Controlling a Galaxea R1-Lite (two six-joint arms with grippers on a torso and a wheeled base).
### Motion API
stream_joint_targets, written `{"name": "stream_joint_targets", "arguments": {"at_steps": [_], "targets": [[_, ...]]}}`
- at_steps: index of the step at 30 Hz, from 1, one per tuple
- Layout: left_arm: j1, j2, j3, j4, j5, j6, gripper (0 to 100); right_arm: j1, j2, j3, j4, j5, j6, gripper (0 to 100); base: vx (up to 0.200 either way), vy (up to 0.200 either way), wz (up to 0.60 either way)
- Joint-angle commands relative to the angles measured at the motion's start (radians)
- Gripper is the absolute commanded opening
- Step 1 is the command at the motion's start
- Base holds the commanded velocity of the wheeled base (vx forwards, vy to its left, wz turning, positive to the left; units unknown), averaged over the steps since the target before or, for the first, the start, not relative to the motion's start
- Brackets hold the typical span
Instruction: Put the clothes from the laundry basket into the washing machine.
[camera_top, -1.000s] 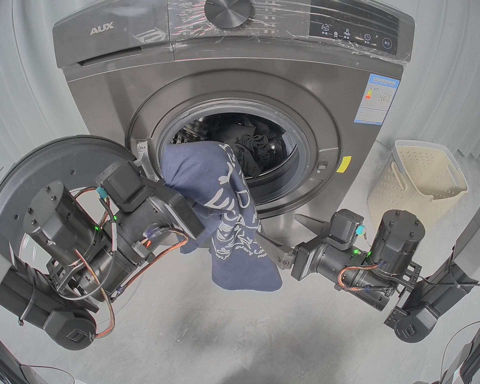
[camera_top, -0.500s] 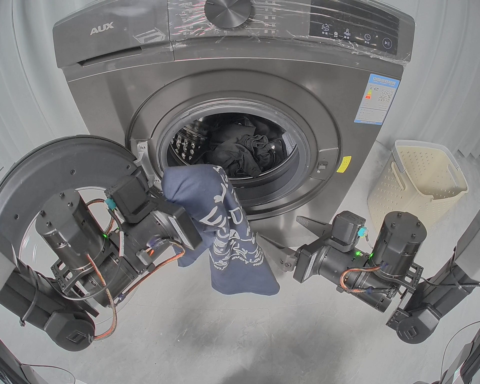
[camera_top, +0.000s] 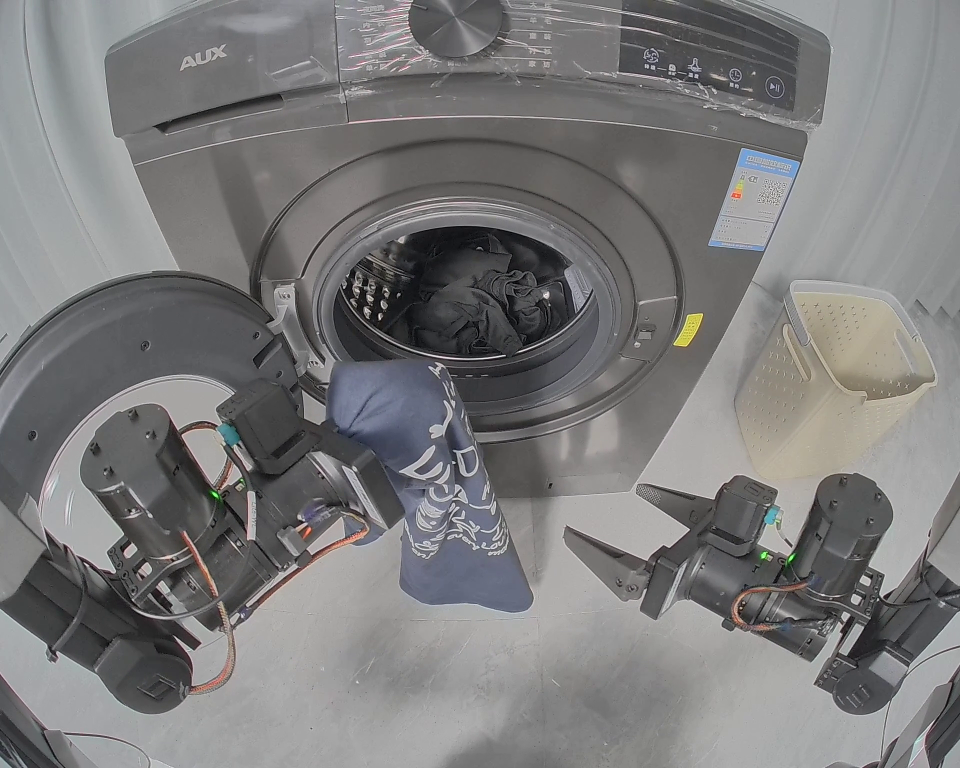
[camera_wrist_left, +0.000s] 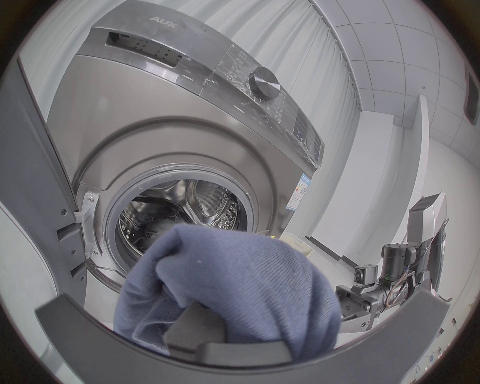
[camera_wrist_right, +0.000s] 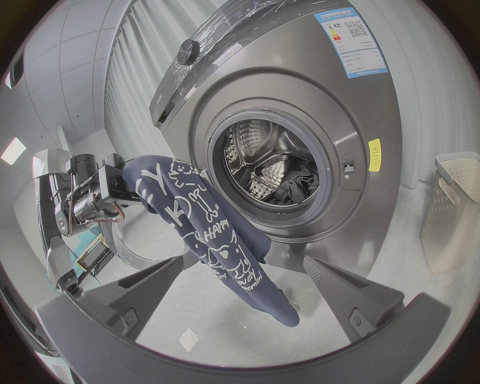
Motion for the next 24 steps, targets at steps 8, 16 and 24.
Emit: {"name": "stream_joint_targets", "arguments": {"at_steps": [8, 16, 24], "targets": [[0.0, 0.047, -0.037, -0.004, -0.002, 0.0, 0, -0.01, -0.023, 0.042, -0.015, 0.005, 0.004, 100, 0.2, 0.0, 0.0], [-0.003, 0.089, -0.067, -0.014, -0.005, 0.002, 0, -0.016, -0.025, 0.043, -0.015, 0.005, 0.004, 100, 0.2, 0.0, 0.0], [-0.011, 0.165, -0.087, -0.047, -0.003, 0.026, 0, -0.001, -0.026, 0.049, -0.017, 0.005, 0.006, 100, 0.0, 0.0, 0.0]]}}
